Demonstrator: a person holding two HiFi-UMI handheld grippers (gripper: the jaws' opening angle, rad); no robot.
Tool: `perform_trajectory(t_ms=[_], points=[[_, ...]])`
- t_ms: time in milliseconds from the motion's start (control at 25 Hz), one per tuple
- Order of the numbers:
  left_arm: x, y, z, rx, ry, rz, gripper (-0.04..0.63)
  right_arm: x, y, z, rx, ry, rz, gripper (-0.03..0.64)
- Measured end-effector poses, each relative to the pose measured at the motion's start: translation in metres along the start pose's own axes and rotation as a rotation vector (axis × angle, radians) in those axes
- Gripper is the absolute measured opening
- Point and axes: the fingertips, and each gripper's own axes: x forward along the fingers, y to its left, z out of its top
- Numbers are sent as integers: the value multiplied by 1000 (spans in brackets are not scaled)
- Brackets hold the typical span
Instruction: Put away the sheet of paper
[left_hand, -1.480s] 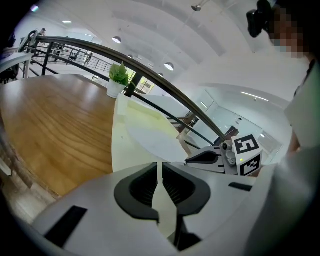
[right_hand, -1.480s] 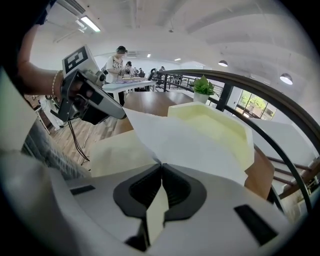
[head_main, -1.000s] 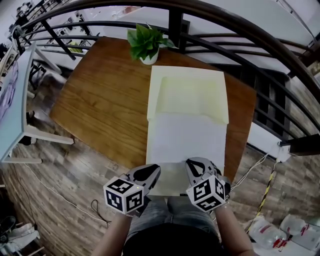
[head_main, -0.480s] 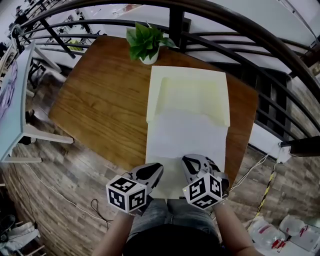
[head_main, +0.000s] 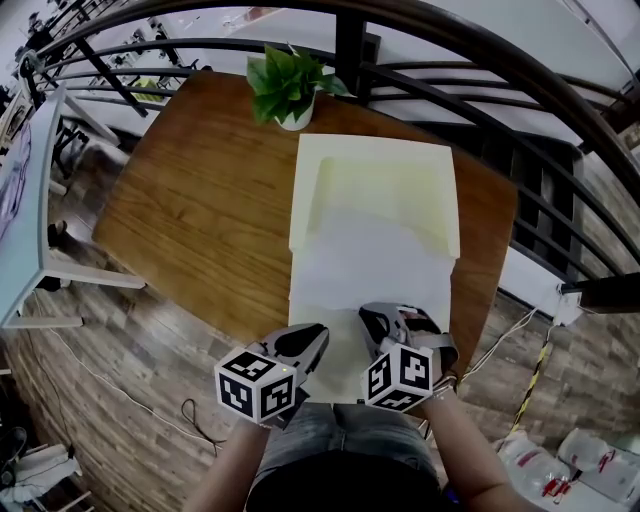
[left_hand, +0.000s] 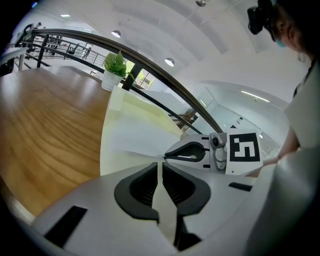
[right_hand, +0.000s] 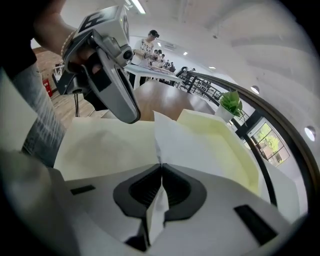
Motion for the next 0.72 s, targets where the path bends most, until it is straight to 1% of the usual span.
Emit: perform_trajectory(t_ms=[440, 720], points=[[11, 6, 16, 4, -15, -3, 41, 11, -15, 12, -101, -10, -21, 29], [13, 12, 22, 4, -21, 4, 41, 18, -28, 12, -113, -7, -43, 29]])
